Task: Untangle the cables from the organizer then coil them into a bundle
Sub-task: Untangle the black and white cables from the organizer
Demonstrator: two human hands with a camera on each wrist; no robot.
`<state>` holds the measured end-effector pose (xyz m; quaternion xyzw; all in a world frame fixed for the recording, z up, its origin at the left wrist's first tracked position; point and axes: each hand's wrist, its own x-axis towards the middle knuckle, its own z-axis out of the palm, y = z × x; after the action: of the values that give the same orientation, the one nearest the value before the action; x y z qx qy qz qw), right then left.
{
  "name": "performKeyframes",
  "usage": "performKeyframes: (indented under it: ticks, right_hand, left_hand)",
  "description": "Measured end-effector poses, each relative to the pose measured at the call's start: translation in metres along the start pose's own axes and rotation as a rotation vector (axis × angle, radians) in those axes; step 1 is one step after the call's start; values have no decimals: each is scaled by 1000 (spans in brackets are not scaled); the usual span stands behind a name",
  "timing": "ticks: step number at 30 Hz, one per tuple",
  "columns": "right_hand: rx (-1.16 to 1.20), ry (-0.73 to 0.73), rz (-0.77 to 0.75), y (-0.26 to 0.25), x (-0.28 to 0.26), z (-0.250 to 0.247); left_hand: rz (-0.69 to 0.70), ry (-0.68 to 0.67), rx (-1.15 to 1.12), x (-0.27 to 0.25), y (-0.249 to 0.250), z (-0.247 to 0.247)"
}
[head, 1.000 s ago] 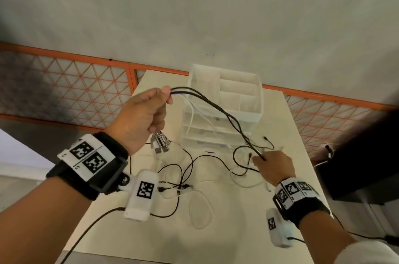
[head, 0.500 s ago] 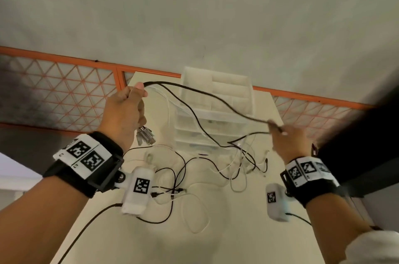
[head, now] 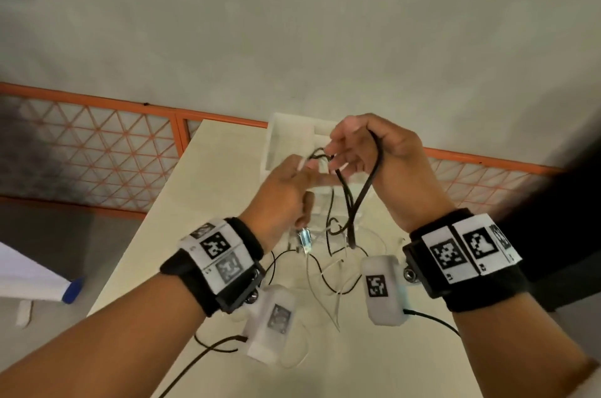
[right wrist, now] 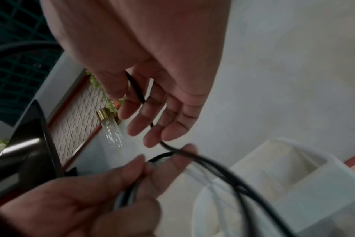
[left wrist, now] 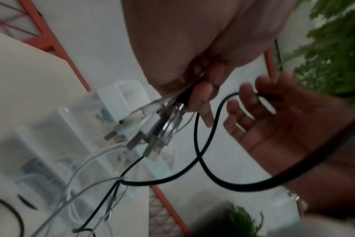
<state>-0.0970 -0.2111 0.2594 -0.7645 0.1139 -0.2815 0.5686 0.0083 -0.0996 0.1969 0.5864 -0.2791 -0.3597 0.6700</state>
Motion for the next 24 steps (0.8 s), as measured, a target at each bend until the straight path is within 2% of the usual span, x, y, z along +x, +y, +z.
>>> performKeyframes:
  ticks: [2, 4, 7, 9, 10, 12, 13, 16, 19, 22, 24]
  right_hand:
    - [57, 59, -34, 3, 4, -10]
    - [101, 165, -65, 8, 8, -29]
    - [60, 344, -29, 19, 7, -64]
    - [-66, 382, 130, 29, 4, -80]
    - [-73, 339, 226, 35, 2, -85]
    - [126, 173, 322, 39, -4, -83]
    - [191, 76, 294, 39, -7, -79]
    - [72, -118, 107, 33, -18, -60]
    - [189, -151, 11, 23, -15, -55]
    - [284, -141, -39, 17, -5, -62]
    - [318, -92, -53, 18, 1, -69]
  left_hand:
    - [-79, -75, 66, 4, -16, 10]
    - [-169, -84, 165, 6, -39, 10]
    - [-296, 69, 253, 6, -68, -2]
    - [-319, 157, 254, 8, -74, -10]
    - [-298, 180, 244, 8, -71, -11]
    - [-204, 191, 161, 10, -58, -6]
    - [-150, 180, 97, 12, -50, 0]
    - [-52, 121, -79, 15, -28, 28]
    - [-77, 34, -146, 17, -28, 52]
    - [-150, -102, -43, 14, -48, 61]
    - [-241, -109, 56, 11, -67, 58]
